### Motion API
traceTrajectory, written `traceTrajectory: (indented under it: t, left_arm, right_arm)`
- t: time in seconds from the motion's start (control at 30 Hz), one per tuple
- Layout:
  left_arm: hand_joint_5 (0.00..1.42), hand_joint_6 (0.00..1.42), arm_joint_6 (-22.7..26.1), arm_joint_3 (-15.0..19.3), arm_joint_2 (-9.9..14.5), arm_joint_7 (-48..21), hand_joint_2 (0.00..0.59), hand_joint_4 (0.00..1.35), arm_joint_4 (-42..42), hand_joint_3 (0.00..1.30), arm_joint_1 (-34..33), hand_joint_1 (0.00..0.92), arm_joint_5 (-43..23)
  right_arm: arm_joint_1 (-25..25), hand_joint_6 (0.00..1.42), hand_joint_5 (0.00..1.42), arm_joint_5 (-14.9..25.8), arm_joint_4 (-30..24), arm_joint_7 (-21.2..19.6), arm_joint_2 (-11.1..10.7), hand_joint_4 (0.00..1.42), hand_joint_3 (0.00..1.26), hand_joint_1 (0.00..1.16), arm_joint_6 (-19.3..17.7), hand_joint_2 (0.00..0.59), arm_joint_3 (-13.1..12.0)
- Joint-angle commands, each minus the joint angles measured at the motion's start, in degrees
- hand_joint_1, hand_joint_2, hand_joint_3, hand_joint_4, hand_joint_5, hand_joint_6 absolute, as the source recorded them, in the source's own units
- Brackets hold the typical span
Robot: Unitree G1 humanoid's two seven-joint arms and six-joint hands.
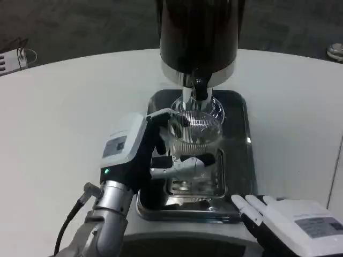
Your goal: Grasp the cup under the faucet to collect the drink, then remove the cup.
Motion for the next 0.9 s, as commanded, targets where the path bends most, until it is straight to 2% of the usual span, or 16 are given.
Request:
traceTrajectory:
  t: [0.03, 0.27, 0.3, 0.4, 0.43, 0.57, 0.8, 0.9]
  left_arm:
    - [0.89, 1.21, -0.1, -0.3, 1.0, 1.6, 0.061, 0.59, -0.2, 0.50, -0.1, 0.329, 0.4]
    - [0.79, 1.11, -0.7, -0.4, 1.4, 0.7, 0.058, 0.48, -1.0, 0.43, 0.2, 0.290, 0.0]
    - [0.69, 0.99, -0.8, -0.4, 1.5, 0.5, 0.049, 0.39, -1.1, 0.36, 0.3, 0.267, -0.2]
    - [0.58, 0.86, -1.2, -0.4, 1.9, -2.1, 0.027, 0.28, -1.8, 0.25, 0.6, 0.222, -1.2]
    - [0.50, 0.75, -1.3, -0.4, 2.0, -2.9, 0.024, 0.22, -2.0, 0.20, 0.6, 0.208, -1.5]
    - [0.39, 0.60, -1.9, -0.3, 2.7, -6.5, 0.011, 0.13, -3.3, 0.13, 1.1, 0.165, -3.0]
    - [0.36, 0.55, -2.1, 1.1, 3.7, -9.5, 0.006, 0.10, -8.5, 0.11, 4.1, 0.133, -5.5]
    - [0.34, 0.52, -2.6, 3.1, 4.9, -10.7, 0.010, 0.09, -13.8, 0.12, 8.1, 0.125, -7.8]
  right_arm:
    - [0.1, 0.00, 0.00, 0.6, -0.9, 0.5, -0.3, 0.00, 0.00, 0.43, 0.7, 0.467, 0.1]
    - [0.2, 0.00, 0.00, 0.7, -0.9, 0.4, -0.5, 0.00, 0.00, 0.43, 1.1, 0.462, 0.4]
    - [0.2, 0.00, 0.00, 0.7, -0.9, 0.4, -0.5, 0.00, 0.00, 0.43, 1.1, 0.461, 0.4]
    - [0.3, 0.00, 0.00, 0.7, -0.9, 0.5, -0.4, 0.00, 0.00, 0.44, 1.3, 0.461, 0.7]
    - [0.3, 0.00, 0.00, 0.8, -0.9, 0.5, -0.4, 0.00, 0.00, 0.43, 1.3, 0.462, 0.7]
    - [0.5, 0.00, 0.00, 0.9, -0.9, 0.4, -0.5, 0.00, 0.00, 0.43, 1.5, 0.465, 1.0]
    - [0.6, 0.00, 0.00, 1.0, -0.9, 0.2, -0.4, 0.00, 0.00, 0.44, 1.9, 0.460, 1.6]
    - [0.8, 0.00, 0.00, 1.0, -0.9, -0.1, -0.4, 0.00, 0.00, 0.44, 2.1, 0.459, 1.6]
